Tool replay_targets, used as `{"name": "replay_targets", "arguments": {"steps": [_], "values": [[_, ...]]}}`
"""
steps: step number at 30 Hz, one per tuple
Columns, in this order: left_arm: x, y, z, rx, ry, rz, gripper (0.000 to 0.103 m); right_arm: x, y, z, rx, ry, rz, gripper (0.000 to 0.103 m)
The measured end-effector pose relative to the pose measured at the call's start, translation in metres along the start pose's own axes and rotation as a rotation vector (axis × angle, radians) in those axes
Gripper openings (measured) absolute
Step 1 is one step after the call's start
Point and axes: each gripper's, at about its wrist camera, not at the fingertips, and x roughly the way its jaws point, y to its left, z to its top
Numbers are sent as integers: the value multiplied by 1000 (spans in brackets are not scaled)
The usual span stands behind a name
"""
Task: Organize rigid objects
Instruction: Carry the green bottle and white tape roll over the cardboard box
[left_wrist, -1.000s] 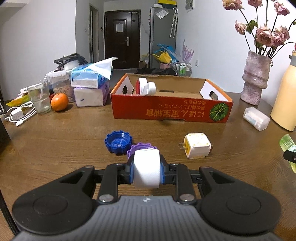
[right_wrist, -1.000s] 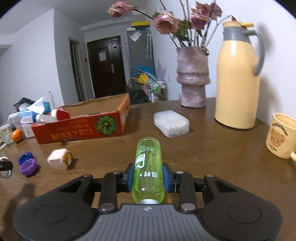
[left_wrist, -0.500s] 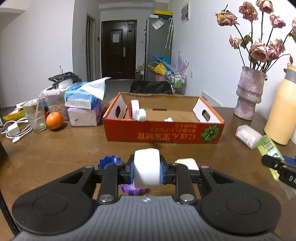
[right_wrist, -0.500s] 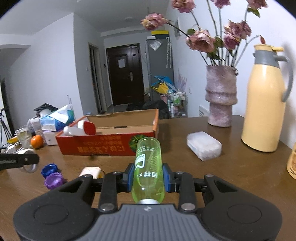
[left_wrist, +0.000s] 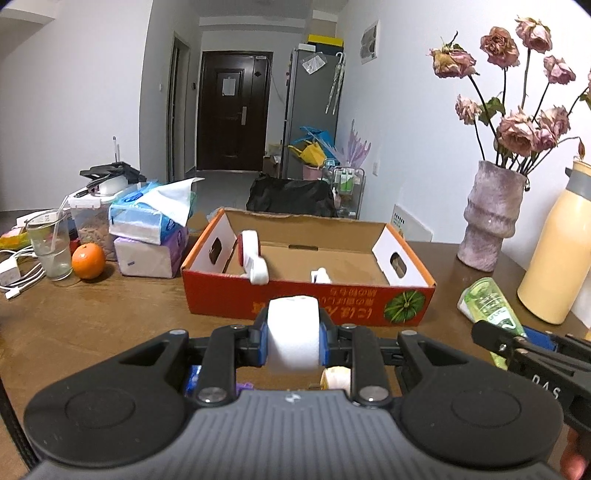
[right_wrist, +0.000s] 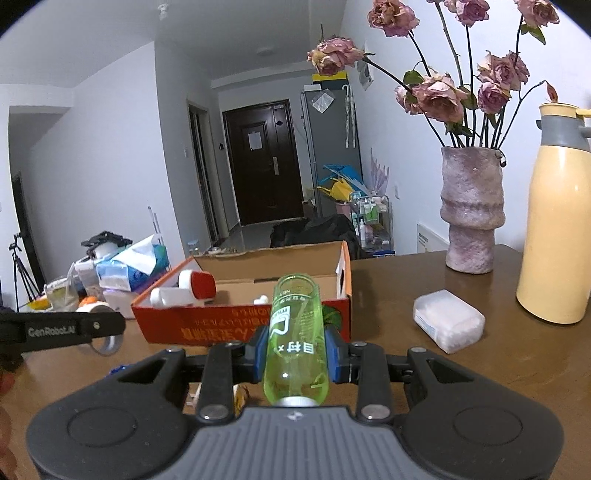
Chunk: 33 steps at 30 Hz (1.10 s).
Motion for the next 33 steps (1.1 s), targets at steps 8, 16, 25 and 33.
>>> {"name": "replay_targets", "arguments": {"steps": [8, 16, 25, 33], "values": [[22, -5, 11, -12, -10, -2, 25, 22, 5, 13, -2, -21, 13, 30], [45, -5, 21, -26, -14, 9, 25, 46, 5, 21, 8, -15, 28, 30], [71, -11, 33, -31, -17, 10, 25, 73, 2, 34, 24, -18, 34, 30], [94, -14, 41, -31, -8, 17, 25, 98, -1, 42, 33, -11, 30, 30]]}}
